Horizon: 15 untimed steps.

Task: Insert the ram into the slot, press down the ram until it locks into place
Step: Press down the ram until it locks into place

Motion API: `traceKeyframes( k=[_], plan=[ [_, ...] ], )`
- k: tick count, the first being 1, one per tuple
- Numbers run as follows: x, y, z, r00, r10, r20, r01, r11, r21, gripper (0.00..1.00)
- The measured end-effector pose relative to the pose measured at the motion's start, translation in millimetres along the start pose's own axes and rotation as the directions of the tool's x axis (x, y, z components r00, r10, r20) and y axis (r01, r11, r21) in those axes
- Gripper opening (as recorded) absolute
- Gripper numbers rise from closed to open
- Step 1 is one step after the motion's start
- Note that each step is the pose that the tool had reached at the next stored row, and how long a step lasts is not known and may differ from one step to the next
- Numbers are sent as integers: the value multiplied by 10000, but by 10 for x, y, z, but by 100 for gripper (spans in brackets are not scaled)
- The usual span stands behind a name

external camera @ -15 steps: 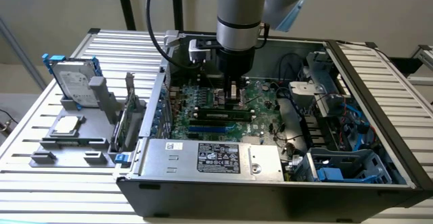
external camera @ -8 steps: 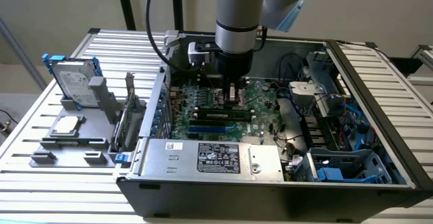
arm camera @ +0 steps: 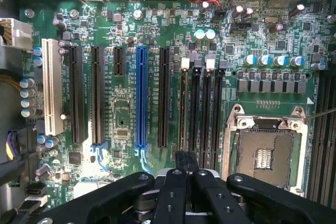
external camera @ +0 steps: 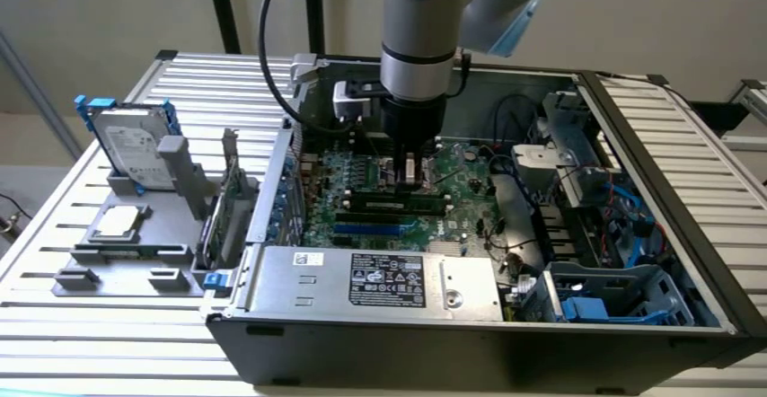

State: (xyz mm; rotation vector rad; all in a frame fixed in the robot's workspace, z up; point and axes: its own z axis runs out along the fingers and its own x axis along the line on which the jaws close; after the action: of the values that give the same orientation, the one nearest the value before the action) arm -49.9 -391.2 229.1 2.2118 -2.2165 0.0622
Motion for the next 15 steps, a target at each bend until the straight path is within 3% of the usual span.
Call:
traceKeyframes(
  k=[4, 8, 15],
  plan=[
    [-6, 0, 36, 10000, -1, -22, 1, 10000, 2, 10],
    [-1, -6, -125, 10000, 0, -21, 0, 10000, -13, 10],
    [0, -7, -144, 10000, -1, -19, 1, 10000, -13, 10]
  ],
)
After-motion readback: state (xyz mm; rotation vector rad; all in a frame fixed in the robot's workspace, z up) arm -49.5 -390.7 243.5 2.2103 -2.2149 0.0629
